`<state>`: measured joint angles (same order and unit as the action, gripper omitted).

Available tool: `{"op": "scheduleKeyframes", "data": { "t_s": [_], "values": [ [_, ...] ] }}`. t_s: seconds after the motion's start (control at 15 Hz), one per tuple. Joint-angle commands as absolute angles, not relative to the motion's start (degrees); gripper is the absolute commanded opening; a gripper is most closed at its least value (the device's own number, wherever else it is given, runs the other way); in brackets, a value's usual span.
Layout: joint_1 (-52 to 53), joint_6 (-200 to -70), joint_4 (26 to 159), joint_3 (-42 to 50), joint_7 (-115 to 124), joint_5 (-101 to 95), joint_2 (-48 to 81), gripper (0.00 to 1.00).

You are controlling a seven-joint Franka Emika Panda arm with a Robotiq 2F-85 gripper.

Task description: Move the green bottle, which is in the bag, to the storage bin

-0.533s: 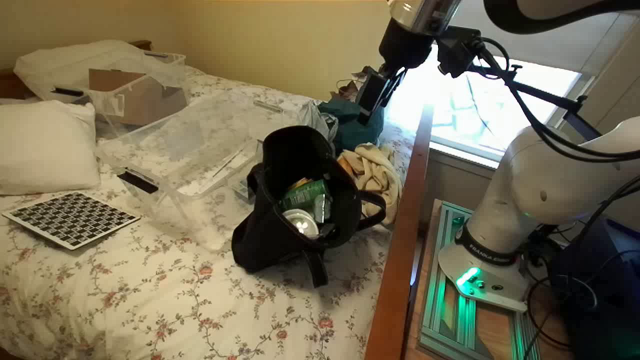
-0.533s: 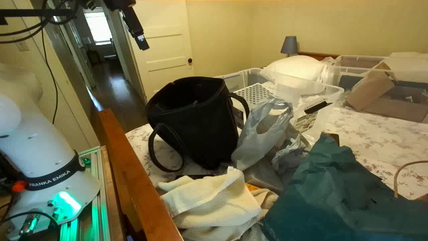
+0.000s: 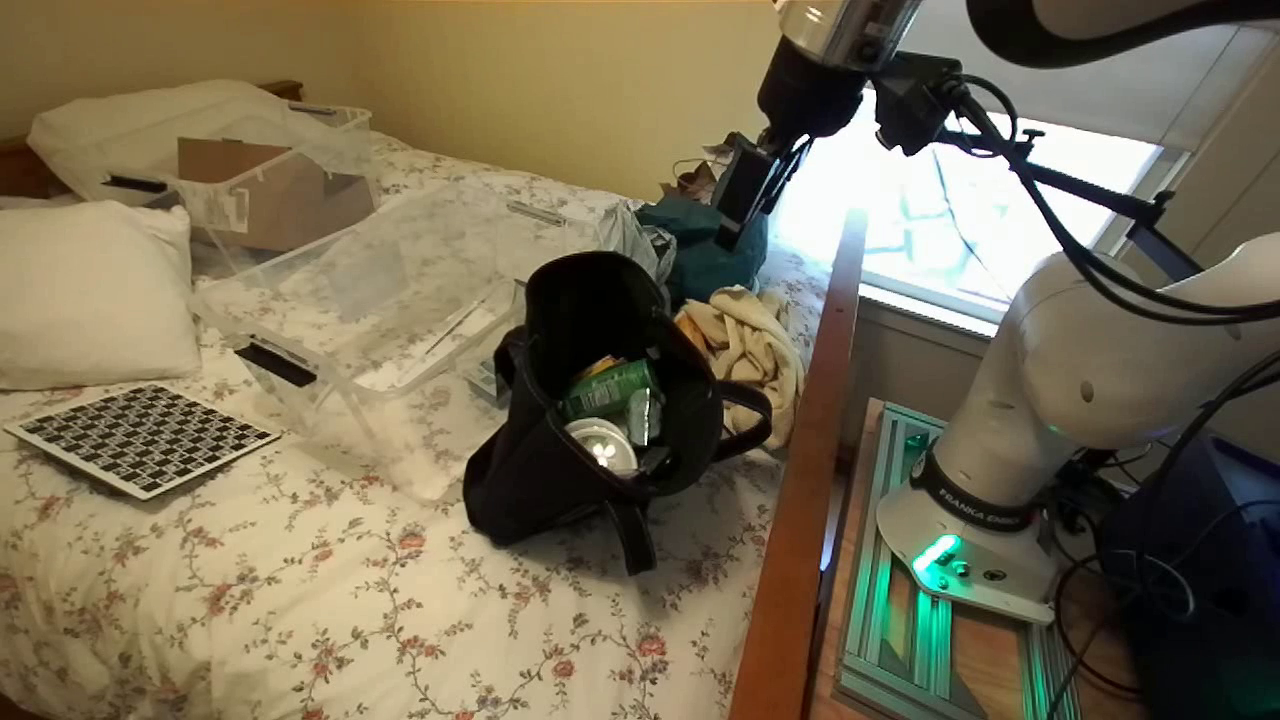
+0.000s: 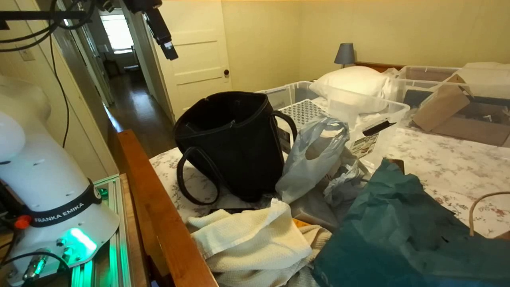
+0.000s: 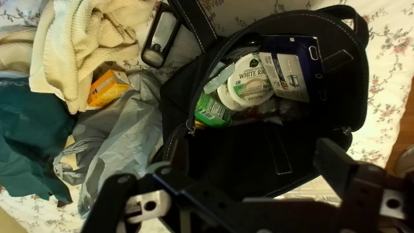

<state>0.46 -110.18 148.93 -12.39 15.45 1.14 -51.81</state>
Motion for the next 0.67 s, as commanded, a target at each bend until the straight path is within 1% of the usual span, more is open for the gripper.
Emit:
{"op": "scheduleKeyframes", "data": {
  "t_s": [0.0,0.6],
  "values": [
    [2.1,-112.1,146.4,-10.4,10.1,0.6,-45.1,1.0],
    [6.0,-112.8,142.2,-2.3,-7.0,3.0,-28.8,1.0]
  ]
}}
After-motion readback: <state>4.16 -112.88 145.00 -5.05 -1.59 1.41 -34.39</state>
